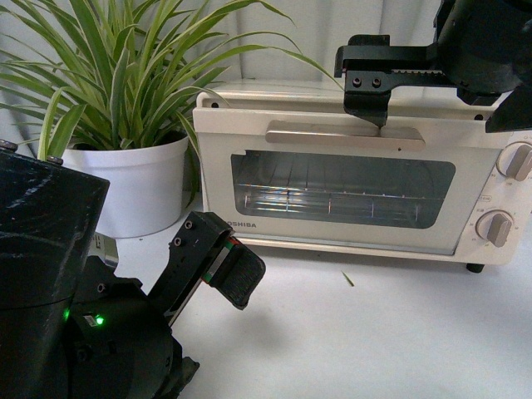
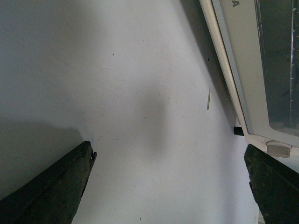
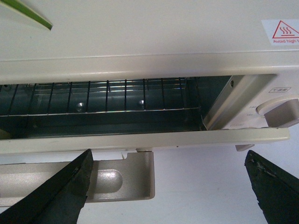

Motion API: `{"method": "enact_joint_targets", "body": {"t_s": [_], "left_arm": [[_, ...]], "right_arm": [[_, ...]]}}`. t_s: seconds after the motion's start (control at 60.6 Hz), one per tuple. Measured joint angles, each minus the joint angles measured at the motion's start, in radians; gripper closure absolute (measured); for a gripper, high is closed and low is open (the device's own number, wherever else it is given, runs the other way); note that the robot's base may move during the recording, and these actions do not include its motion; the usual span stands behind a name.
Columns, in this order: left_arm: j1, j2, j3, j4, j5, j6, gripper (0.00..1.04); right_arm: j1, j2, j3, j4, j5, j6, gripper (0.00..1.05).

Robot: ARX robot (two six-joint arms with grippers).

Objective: Open oven

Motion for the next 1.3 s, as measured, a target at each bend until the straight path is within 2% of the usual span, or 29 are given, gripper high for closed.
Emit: {"method": "enact_joint_targets", "body": {"t_s": [0.38,0.661,0.892,1.106,1.305], "left_arm": [[0.0,0.0,0.0,-0.004,-0.003,0.0,0.07],[0.001,0.0,0.0,-0.011,-0.008,0.0,0.07],[0.006,-0.001,0.0,-0.015,-0.009,0.0,0.07],[0.009,-0.002,0.0,-0.02,-0.01,0.002,0.07],[0.01,-0.005,-0.002,-0.031,-0.022,0.017,0.07]], "right_arm": [[0.007,-0.068,-0.125,0.085,-0.069,-0.036,0.09],[0.028,-0.117,-0.247,0.169,-0.228,-0.048,0.09],[0.028,-0.223,-0.408,0.262,-0.306,-0.061,0.09],[0.008,-0.426,-0.565,0.315,-0.406,-0.061,0.09],[-0.048,-0.621,-0.712,0.315,-0.494,-0.056,0.09]]}}
